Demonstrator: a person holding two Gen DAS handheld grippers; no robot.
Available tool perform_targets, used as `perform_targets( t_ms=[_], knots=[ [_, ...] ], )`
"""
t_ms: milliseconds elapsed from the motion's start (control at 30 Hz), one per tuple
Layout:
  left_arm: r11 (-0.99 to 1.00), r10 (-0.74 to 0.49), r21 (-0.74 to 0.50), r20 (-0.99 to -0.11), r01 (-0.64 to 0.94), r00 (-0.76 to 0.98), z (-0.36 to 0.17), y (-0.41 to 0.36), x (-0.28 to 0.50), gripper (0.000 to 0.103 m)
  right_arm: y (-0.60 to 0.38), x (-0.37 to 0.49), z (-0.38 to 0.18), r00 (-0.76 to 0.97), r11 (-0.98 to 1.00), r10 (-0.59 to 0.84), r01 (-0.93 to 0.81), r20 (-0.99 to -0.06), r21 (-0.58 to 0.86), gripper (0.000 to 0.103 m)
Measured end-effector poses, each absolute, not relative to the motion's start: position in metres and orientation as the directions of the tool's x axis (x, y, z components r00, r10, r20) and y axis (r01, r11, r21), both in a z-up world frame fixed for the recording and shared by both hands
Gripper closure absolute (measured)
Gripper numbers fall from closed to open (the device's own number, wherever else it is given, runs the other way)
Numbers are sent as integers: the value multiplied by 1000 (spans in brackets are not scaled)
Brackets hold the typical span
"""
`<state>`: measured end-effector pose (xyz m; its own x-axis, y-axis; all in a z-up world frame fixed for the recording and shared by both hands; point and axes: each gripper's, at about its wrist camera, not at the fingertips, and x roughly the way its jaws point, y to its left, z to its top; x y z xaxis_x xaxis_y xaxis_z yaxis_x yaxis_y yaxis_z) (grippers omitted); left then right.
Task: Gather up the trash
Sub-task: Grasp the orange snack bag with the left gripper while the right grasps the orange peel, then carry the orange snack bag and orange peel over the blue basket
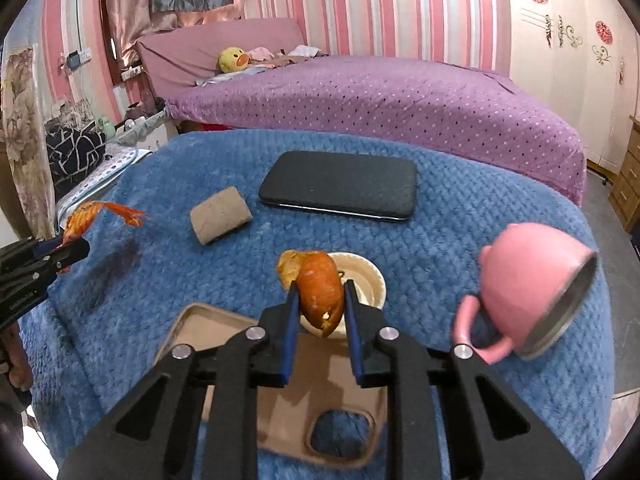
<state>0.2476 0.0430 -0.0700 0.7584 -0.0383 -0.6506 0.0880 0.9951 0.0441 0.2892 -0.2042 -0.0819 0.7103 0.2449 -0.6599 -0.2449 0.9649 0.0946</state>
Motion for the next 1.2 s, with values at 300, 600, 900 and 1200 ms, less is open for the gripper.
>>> perform_targets(
  t_ms=[300,600,900,1200],
  knots=[
    [987,-82,55,-622,148,779,-49,1,218,77,-257,226,-61,770,983,178,-163,-613,80,82],
    [961,-187,57,-584,269,790,-24,-79,166,77,-333,152,-31,822,996,83,-44,-563,83,82],
    [909,-301,67,-576,410,760,-14,-179,118,77,-418,75,-23,833,992,-59,111,-550,63,82],
    [838,-399,58,-613,542,682,-30,-291,81,77,-511,2,-30,801,958,-212,283,-560,41,82]
  ],
)
